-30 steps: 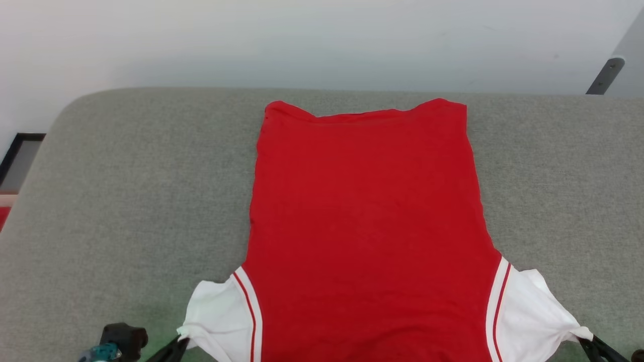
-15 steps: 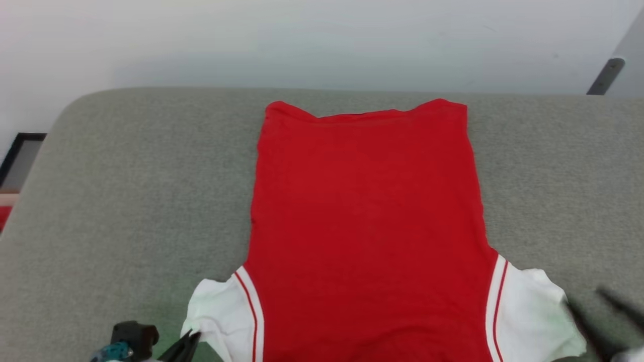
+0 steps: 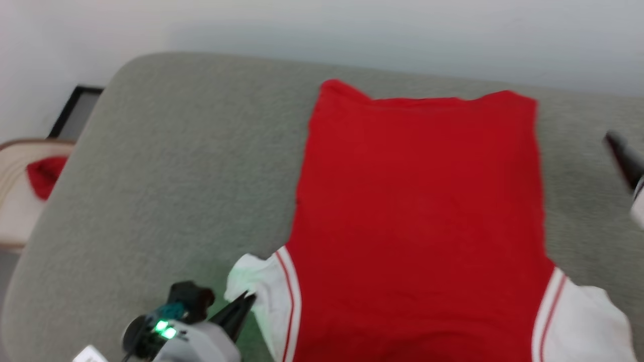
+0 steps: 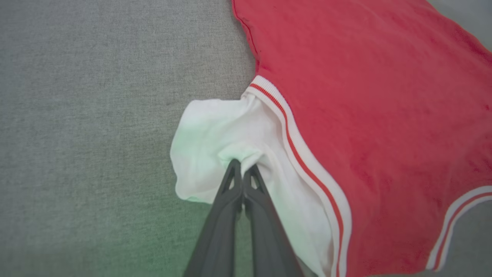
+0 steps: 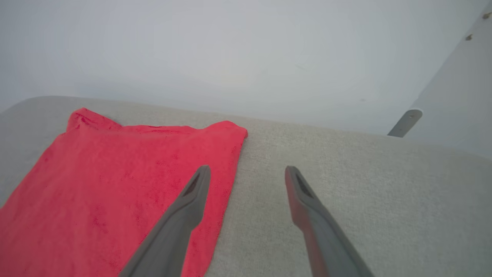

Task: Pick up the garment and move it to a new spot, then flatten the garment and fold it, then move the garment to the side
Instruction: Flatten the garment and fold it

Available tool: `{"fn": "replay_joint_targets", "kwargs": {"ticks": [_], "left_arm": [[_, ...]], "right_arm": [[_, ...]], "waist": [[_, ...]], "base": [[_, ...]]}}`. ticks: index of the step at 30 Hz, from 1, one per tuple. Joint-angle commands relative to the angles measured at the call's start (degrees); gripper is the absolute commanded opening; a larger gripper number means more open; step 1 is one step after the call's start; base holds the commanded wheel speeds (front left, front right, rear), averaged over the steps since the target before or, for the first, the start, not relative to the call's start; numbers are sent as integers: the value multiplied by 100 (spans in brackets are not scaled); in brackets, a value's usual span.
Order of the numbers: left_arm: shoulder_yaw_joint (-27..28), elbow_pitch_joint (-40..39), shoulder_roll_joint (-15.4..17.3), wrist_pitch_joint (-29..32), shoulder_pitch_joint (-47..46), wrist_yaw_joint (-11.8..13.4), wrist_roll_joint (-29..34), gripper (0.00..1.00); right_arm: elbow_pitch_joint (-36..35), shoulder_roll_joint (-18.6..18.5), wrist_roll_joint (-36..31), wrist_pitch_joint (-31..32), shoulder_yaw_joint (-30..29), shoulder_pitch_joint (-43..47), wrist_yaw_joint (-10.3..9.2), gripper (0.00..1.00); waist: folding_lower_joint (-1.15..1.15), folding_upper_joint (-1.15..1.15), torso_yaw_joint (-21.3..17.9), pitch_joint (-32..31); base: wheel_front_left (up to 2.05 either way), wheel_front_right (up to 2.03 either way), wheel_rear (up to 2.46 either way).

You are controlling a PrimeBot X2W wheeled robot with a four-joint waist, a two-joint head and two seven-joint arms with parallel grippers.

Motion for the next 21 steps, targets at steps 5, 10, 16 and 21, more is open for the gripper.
{"fn": "replay_joint_targets", "kwargs": {"ticks": [5, 10, 16, 21], "left_arm": [[-107, 265, -419, 5, -459, -278, 208, 0], [-190, 587, -844, -39, -855, -572, 355, 0], [-250, 985, -1249, -128, -1164, -859, 474, 0], [-287, 1349, -1450, -179, -1259, -1047, 538, 0]], "right_arm": [[1227, -49, -374, 222, -59, -1221, -2, 100], [2307, -135, -649, 499, -198, -2147, -2, 100], [3322, -152, -1065, 673, -500, -2847, -2, 100], [4056, -167, -1484, 868, -853, -3223, -2, 100]], "waist": [[0, 0, 851, 762], [0, 0, 1256, 1178], [0, 0, 1583, 1534], [0, 0, 1763, 1692]], "base": [[0, 0, 0], [0, 0, 0], [0, 0, 0], [0, 0, 0]]}}
